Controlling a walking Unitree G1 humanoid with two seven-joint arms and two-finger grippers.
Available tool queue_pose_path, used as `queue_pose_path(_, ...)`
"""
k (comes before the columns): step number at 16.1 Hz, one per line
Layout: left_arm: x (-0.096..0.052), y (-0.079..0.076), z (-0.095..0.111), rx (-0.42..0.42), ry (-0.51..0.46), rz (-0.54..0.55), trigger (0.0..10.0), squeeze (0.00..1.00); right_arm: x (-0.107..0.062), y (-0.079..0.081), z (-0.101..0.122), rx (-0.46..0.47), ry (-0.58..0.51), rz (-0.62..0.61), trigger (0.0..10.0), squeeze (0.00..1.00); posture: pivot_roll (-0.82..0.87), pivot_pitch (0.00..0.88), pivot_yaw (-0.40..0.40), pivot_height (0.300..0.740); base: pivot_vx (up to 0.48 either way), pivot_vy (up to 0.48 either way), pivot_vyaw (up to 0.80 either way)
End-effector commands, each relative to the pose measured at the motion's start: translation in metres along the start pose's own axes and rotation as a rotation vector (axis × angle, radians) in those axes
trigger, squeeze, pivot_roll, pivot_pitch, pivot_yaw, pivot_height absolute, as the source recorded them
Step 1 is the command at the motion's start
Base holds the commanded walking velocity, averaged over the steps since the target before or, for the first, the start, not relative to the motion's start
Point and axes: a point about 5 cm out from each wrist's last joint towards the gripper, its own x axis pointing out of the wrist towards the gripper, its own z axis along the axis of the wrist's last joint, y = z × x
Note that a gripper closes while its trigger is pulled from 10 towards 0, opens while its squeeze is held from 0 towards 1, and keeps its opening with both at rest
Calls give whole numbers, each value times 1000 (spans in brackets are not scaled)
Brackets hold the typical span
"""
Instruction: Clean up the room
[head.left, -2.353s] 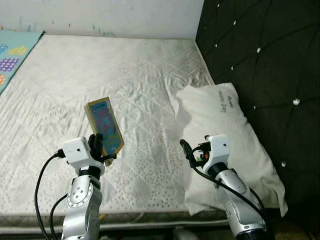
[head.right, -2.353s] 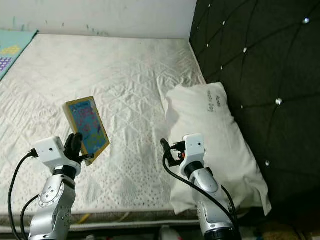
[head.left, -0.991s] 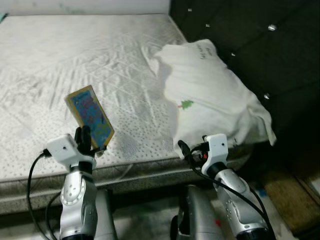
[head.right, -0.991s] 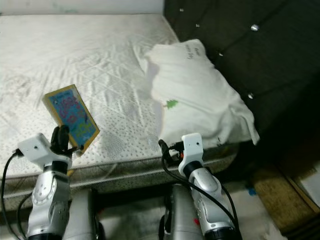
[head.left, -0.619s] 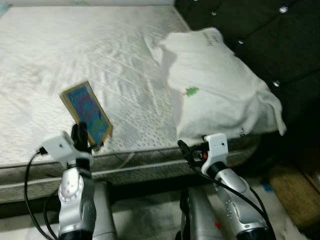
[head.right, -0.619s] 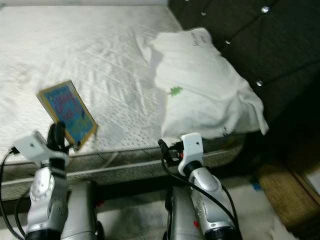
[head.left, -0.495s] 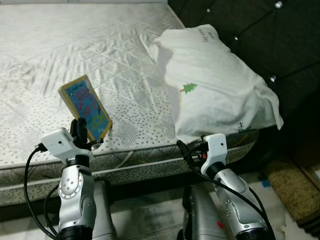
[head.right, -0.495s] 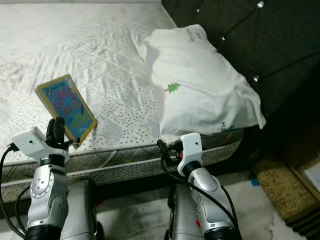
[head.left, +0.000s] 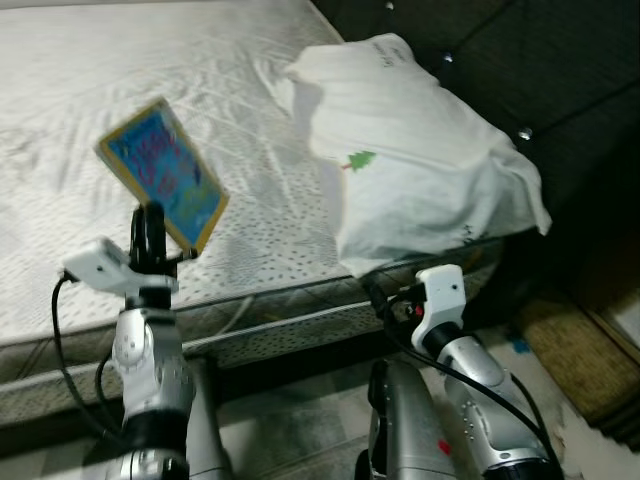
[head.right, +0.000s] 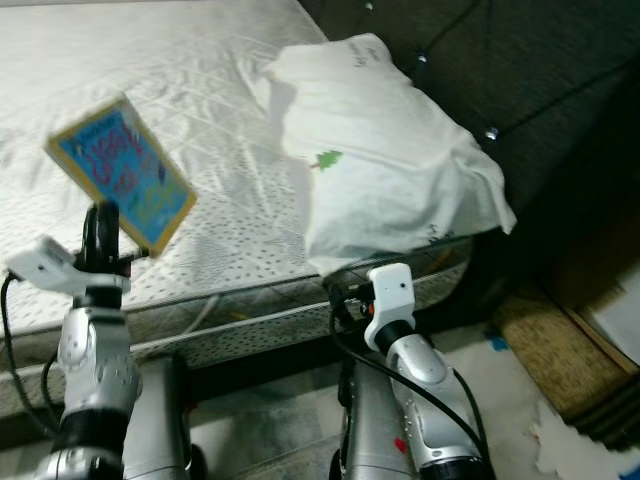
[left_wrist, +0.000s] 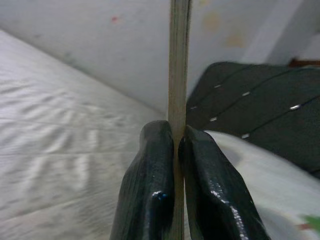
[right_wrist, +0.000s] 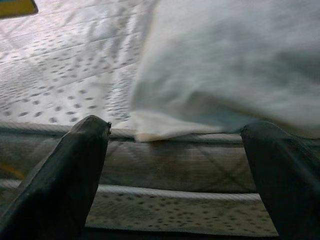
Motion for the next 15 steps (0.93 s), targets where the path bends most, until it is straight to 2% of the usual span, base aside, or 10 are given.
queue_pose_path(1,6,-1,0,-33,-25,-39,10000,0,-5,-7,2,-18,7,-14,10000,0,-252,136,-74,486,0,0,0)
queue_pose_path(2,13,2,-8,-152,-19,-7,10000,0,-13,-14,6,-40,1,-26,10000,0,-297,143,-75,486,0,0,0)
queue_pose_path(4,15,6,-14,-246,-21,44,10000,0,-19,-18,9,-53,-2,-33,10000,0,-334,149,-76,486,0,0,0)
queue_pose_path(6,14,14,-27,-380,-13,158,10000,0,-29,-24,16,-82,-5,-36,10000,0,-384,152,-87,486,0,0,0)
queue_pose_path(8,1,21,-47,-550,21,413,10000,0,-34,-29,20,-115,1,-24,10000,0,-398,152,-98,486,0,0,0)
queue_pose_path(10,-12,18,-62,-608,72,482,10000,0,-33,-30,22,-116,1,-22,10000,0,-396,149,-104,486,0,0,0)
queue_pose_path(11,-24,16,-73,-639,113,538,10000,0,-29,-27,25,-125,-4,-7,10000,0,-395,147,-105,486,0,0,0)
queue_pose_path(13,-30,16,-80,-652,177,571,10000,0,-24,-25,27,-130,-9,8,10000,0,-384,141,-104,486,0,0,0)
queue_pose_path(14,-28,17,-80,-650,204,588,10000,118,-22,-24,26,-129,-9,10,10000,0,-377,137,-101,486,0,0,0)
queue_pose_path(15,-28,16,-82,-644,232,583,10000,545,-20,-24,26,-128,-7,8,10000,0,-373,135,-94,486,0,0,0)
